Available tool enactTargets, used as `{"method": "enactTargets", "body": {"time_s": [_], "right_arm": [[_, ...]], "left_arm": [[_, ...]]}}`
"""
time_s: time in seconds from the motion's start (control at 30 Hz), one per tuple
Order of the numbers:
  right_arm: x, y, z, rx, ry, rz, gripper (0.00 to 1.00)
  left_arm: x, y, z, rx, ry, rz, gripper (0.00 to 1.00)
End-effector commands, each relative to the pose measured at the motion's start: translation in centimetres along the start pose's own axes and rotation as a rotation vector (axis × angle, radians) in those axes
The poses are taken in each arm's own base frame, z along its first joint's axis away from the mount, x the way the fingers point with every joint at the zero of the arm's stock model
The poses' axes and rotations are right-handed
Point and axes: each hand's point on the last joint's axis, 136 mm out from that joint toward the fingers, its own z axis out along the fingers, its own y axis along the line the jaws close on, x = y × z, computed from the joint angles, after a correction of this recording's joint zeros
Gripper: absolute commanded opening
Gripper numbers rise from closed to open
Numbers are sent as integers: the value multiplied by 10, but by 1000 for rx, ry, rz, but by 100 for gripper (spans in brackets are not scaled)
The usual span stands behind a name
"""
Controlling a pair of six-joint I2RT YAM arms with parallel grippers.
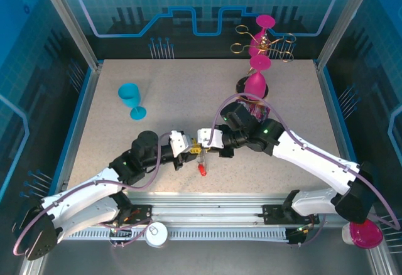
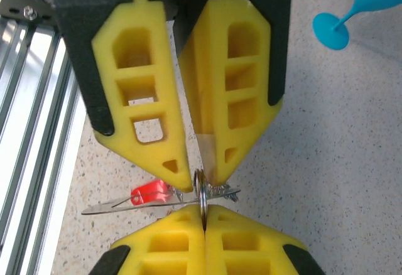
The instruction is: Put the keys on the keyring
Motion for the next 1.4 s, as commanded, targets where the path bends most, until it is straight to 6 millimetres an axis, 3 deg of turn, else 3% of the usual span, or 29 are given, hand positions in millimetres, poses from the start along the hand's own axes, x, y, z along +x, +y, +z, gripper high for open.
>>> {"method": "enactTargets", "body": {"time_s": [0.0, 0.23, 0.47, 0.67, 0.77, 0.93, 1.1, 1.37], "right_arm": [[-7, 4, -6, -11, 26, -67, 0], [-27, 9, -9, -47, -42, -84, 0], [-31, 14, -12, -56, -77, -78, 0], [-37, -9, -42, 61, -288, 75, 28], [-28, -11, -47, 74, -350, 137, 31], [-16, -5, -39, 63, -341, 185, 31], [-19, -2, -33, 28, -360, 205, 30], [-20, -2, -23, 0, -362, 216, 15]], "left_arm": [[-14, -1, 1, 20, -15, 29, 14], [-17, -4, 2, 41, -18, 36, 9], [-23, -8, 0, 57, -45, 51, 0], [-29, -7, -9, 28, -120, 53, 0], [-32, -9, -12, 27, -161, 44, 0], [-35, -9, -15, 21, -191, 30, 0], [-37, -10, -15, 27, -206, 21, 0], [-39, -12, -15, 38, -220, 18, 0]]}}
